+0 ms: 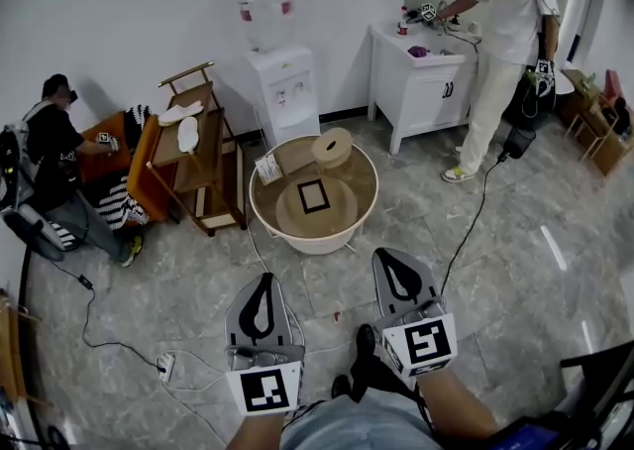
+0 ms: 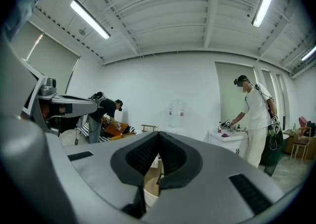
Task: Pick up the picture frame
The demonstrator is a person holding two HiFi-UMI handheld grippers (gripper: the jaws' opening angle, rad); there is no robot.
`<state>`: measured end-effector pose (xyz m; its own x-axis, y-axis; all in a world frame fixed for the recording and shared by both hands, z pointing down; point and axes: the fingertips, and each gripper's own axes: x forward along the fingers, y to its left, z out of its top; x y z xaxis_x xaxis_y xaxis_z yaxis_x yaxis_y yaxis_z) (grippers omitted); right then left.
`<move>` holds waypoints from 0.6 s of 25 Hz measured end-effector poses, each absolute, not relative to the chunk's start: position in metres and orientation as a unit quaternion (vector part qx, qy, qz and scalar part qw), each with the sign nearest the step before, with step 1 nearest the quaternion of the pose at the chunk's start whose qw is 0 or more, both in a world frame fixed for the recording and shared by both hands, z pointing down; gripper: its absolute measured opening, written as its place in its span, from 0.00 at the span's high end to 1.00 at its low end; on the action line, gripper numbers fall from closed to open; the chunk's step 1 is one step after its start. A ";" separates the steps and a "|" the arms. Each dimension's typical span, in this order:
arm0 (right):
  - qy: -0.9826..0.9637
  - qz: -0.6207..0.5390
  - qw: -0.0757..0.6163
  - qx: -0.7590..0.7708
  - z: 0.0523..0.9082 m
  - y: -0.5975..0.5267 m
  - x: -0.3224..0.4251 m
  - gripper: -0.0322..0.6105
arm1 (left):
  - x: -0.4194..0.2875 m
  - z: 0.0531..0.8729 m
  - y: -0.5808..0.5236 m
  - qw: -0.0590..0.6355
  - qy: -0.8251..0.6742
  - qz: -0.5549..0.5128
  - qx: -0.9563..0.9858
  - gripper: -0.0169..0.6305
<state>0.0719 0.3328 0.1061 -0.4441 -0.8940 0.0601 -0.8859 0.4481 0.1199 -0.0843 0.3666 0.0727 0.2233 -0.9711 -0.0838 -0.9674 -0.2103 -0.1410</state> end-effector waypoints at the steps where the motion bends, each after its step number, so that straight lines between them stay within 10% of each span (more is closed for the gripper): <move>1: -0.848 -0.033 0.058 0.525 0.108 0.323 0.074 0.93 | -0.082 0.074 0.357 0.080 0.622 -0.013 -0.779 0.95; 15: -0.856 0.014 0.066 0.512 0.151 0.131 0.121 0.93 | -0.025 0.108 0.166 0.060 0.622 -0.072 -0.777 0.95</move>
